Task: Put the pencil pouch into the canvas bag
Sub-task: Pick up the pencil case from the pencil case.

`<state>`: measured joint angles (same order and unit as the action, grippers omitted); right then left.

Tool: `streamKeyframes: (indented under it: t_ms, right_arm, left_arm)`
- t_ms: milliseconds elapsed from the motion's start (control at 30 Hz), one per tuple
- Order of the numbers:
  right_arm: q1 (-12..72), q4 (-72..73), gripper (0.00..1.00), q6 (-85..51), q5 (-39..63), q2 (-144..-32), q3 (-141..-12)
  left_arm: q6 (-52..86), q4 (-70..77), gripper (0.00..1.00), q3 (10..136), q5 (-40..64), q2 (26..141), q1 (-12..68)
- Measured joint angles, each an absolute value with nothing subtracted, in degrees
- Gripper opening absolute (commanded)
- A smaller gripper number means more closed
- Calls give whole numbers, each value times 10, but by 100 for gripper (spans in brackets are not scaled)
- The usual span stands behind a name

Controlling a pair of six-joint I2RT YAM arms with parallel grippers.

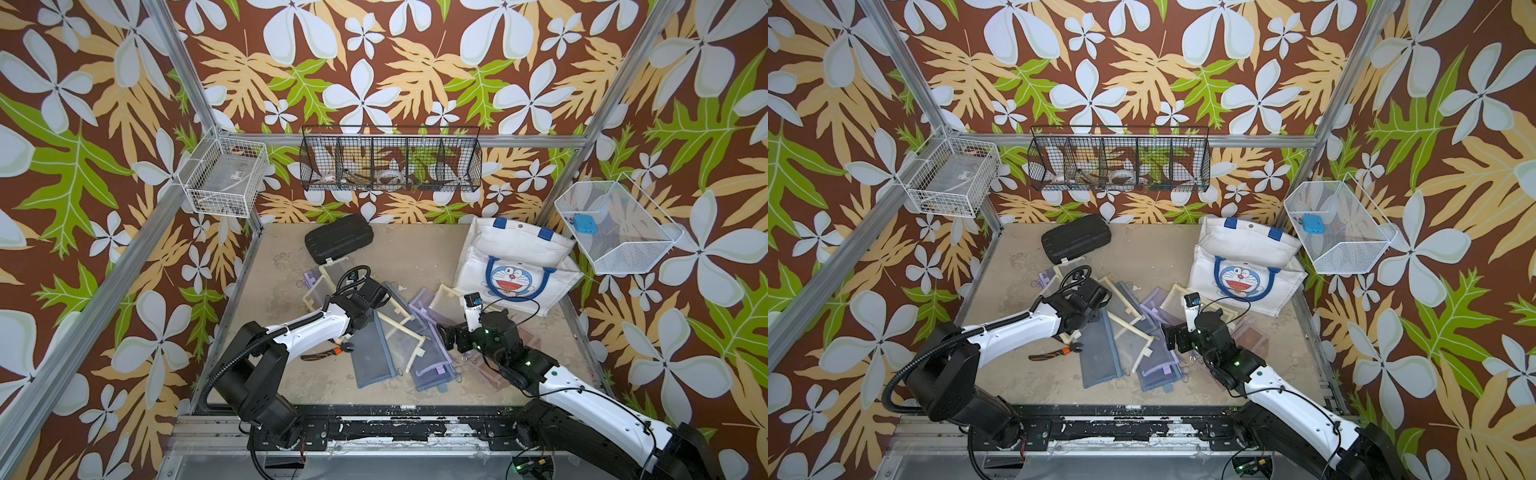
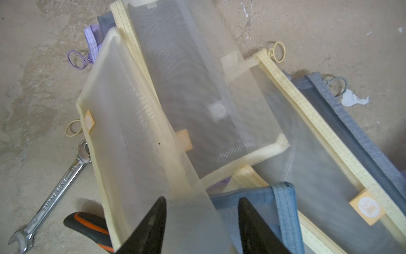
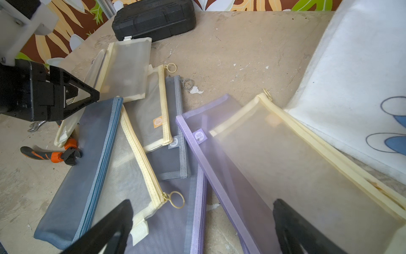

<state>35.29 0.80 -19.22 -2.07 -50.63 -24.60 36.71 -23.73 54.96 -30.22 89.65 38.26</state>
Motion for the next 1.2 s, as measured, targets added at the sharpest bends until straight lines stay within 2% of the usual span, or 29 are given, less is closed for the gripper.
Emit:
streamKeyframes:
  t_ms: [200,400,533,967,1200]
  right_arm:
    - [353,1,100,-187,-36,-482,-246]
    - [353,-20,100,-175,-61,-452,-252]
    - [353,-27,99,-173,-66,-445,-252]
    - [353,-43,100,-172,-72,-458,-273]
    - [352,-13,100,-192,-27,-480,-258]
  left_arm:
    - [378,-237,37,531,-311,889,384]
    - [387,-235,18,512,-315,873,385]
    - [389,-235,0,502,-318,864,385]
    - [361,-245,0,496,-320,748,385]
    - [317,-250,0,555,-226,667,386]
